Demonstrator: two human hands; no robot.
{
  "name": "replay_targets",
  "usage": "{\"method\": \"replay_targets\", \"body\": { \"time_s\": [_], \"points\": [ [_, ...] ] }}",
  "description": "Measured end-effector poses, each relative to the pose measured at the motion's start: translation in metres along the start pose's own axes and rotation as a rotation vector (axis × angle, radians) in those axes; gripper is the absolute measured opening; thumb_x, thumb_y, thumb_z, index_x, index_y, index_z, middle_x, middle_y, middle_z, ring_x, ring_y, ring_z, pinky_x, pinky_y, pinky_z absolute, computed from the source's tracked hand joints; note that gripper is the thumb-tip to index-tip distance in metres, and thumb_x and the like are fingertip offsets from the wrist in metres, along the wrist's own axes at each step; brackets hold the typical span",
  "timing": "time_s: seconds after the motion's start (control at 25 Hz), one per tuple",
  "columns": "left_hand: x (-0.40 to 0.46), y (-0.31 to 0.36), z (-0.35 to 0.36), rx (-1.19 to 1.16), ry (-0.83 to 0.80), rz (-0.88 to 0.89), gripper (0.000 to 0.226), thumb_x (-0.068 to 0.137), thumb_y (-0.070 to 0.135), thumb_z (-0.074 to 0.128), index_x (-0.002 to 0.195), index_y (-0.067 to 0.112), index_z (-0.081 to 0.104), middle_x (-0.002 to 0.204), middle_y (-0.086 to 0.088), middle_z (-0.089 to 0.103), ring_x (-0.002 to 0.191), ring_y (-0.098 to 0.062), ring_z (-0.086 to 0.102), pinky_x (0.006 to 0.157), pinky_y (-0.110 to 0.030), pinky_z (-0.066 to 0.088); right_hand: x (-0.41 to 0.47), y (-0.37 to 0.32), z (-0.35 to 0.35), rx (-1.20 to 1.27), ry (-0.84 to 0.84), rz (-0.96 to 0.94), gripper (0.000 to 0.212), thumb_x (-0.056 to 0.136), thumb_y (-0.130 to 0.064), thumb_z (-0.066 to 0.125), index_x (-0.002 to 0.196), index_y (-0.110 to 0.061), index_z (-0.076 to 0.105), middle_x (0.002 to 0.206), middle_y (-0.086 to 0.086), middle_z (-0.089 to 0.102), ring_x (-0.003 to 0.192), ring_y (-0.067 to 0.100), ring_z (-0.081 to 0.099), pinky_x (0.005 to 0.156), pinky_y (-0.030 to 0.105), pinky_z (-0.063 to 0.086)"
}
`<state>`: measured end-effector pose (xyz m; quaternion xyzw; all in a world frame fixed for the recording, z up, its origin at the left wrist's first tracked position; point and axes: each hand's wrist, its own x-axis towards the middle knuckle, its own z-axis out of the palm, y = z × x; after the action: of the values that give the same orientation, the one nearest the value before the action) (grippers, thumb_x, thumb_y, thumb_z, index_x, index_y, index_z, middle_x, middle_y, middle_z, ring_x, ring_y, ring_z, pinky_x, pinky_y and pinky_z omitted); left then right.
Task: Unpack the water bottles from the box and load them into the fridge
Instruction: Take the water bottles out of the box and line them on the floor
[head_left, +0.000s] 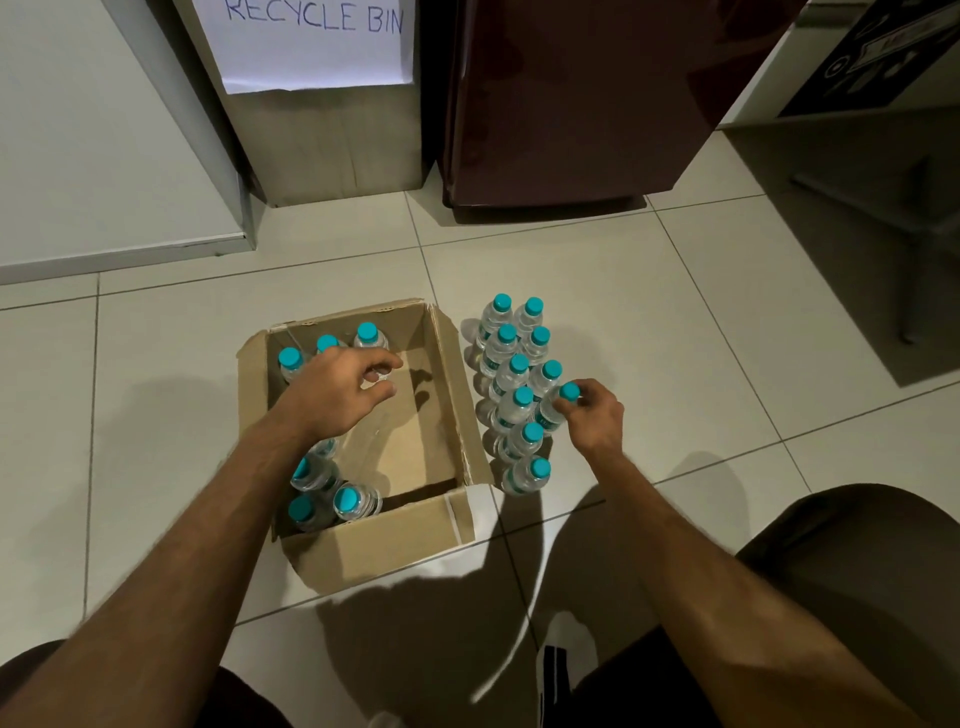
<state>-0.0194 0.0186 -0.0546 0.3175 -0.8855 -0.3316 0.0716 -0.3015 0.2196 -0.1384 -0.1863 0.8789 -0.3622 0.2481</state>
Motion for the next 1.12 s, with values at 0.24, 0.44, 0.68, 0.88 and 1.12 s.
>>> {"method": "replay_targets", "body": {
  "time_s": [0.24,0.44,0.68,0.88,1.12],
  "points": [
    [-0.001,-0.005,0.002,0.019,-0.052,-0.024,0.033,0.094,0.020,0.066,0.126,0.011,0.064,0.112,-0.004,0.067,0.092,-0.009,0.059,0.077,-0.022,0.048,-0.003,0.006,0.009,-0.048,-0.077,-0.006,0.025,0.092,-0.016,0.069,0.115,-0.012,0.062,0.112,0.005,0.067,0.093,0.018,0.061,0.085,0.028,0.049],
    [-0.004,-0.022,0.019,0.047,-0.403,-0.236,0.012,0.087,0.014,0.067,0.095,0.024,0.065,0.092,0.001,0.065,0.086,-0.016,0.064,0.080,-0.036,0.056,-0.001,0.004,0.014,-0.067,-0.109,-0.009,0.026,0.092,-0.019,0.069,0.116,-0.013,0.058,0.114,0.004,0.065,0.094,0.017,0.059,0.088,0.030,0.051],
    [-0.017,-0.028,0.044,0.172,-0.704,-0.412,0.024,0.077,0.017,0.082,0.091,0.028,0.066,0.102,0.003,0.063,0.091,-0.016,0.062,0.081,-0.030,0.056,-0.002,-0.003,0.012,-0.075,-0.073,-0.065,0.040,0.092,-0.021,0.068,0.130,-0.018,0.056,0.132,0.002,0.058,0.115,0.018,0.056,0.092,0.028,0.047],
    [-0.018,-0.026,0.053,0.271,-0.827,-0.475,0.033,0.074,0.015,0.084,0.103,0.013,0.067,0.106,-0.003,0.067,0.094,-0.021,0.065,0.081,-0.030,0.057,-0.014,-0.036,0.016,0.011,0.028,-0.224,0.042,0.094,-0.024,0.062,0.134,-0.029,0.050,0.130,-0.004,0.057,0.119,0.012,0.050,0.093,0.026,0.046],
    [-0.010,-0.033,0.045,0.151,-0.674,-0.477,0.020,0.078,0.006,0.075,0.088,0.019,0.064,0.097,-0.002,0.064,0.083,-0.017,0.060,0.064,-0.024,0.049,-0.055,-0.064,0.036,0.143,0.028,-0.456,0.030,0.095,-0.014,0.057,0.125,-0.018,0.060,0.122,0.000,0.062,0.113,0.011,0.057,0.090,0.022,0.053]
  ]
}}
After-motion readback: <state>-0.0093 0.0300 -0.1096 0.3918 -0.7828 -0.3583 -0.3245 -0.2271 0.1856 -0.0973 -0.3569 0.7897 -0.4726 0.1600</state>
